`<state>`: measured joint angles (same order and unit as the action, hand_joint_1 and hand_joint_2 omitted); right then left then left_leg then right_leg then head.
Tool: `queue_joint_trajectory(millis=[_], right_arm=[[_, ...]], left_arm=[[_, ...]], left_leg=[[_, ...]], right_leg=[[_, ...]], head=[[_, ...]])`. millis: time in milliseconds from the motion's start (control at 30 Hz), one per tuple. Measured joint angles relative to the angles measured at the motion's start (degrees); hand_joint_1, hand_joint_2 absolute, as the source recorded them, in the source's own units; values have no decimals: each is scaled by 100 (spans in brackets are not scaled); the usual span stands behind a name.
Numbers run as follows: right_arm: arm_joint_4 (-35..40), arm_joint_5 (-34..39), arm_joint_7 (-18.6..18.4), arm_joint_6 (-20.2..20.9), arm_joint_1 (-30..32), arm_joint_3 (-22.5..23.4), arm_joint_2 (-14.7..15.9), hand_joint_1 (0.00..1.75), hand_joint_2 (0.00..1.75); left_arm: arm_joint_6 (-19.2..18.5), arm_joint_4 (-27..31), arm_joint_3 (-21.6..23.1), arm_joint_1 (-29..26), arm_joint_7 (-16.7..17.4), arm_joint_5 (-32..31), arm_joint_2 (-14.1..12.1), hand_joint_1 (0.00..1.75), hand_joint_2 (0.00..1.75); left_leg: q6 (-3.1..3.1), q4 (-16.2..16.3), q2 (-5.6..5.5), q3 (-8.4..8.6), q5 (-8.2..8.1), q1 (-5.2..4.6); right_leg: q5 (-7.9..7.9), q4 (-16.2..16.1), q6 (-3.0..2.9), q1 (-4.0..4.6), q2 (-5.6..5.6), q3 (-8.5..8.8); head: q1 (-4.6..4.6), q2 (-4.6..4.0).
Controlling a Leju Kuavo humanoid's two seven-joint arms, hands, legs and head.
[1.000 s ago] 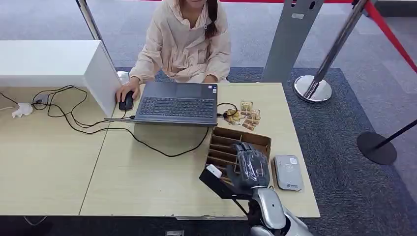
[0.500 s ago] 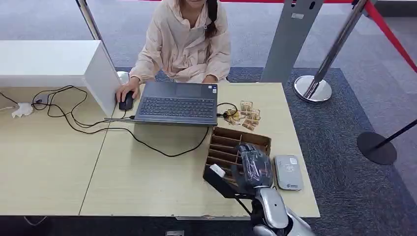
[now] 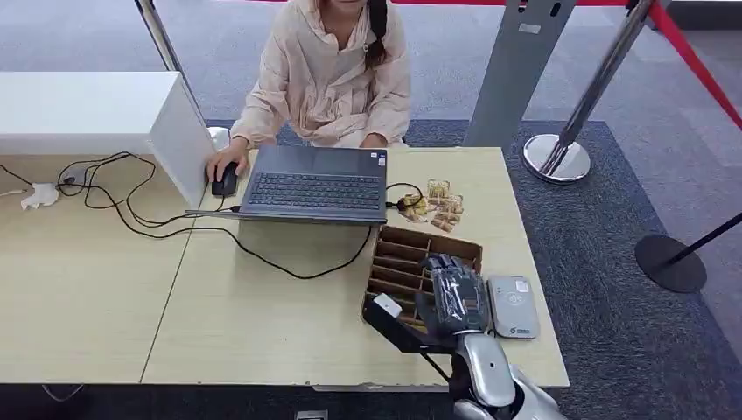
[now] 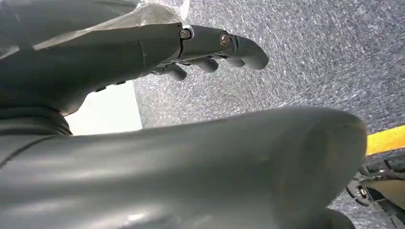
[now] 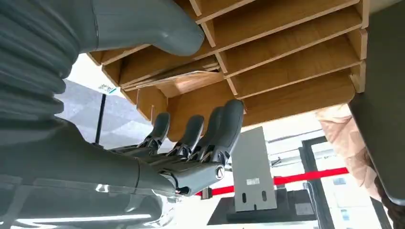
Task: Pass the card to the sensor for recognition and then transmit it.
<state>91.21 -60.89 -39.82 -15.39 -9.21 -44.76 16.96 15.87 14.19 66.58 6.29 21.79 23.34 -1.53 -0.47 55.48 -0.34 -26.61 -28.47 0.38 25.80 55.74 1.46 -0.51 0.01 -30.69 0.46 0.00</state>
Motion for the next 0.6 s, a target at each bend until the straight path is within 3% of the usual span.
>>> queue_joint_trajectory(millis=[600], right_arm=[[17,-85,0,179,23,100,4,72,175]], left_arm=[[2,0,0,0,-15,4,-2,0,0]], left_leg=[[0,0,0,0,0,0]], right_leg=[[0,0,0,0,0,0]], head=[[0,0]])
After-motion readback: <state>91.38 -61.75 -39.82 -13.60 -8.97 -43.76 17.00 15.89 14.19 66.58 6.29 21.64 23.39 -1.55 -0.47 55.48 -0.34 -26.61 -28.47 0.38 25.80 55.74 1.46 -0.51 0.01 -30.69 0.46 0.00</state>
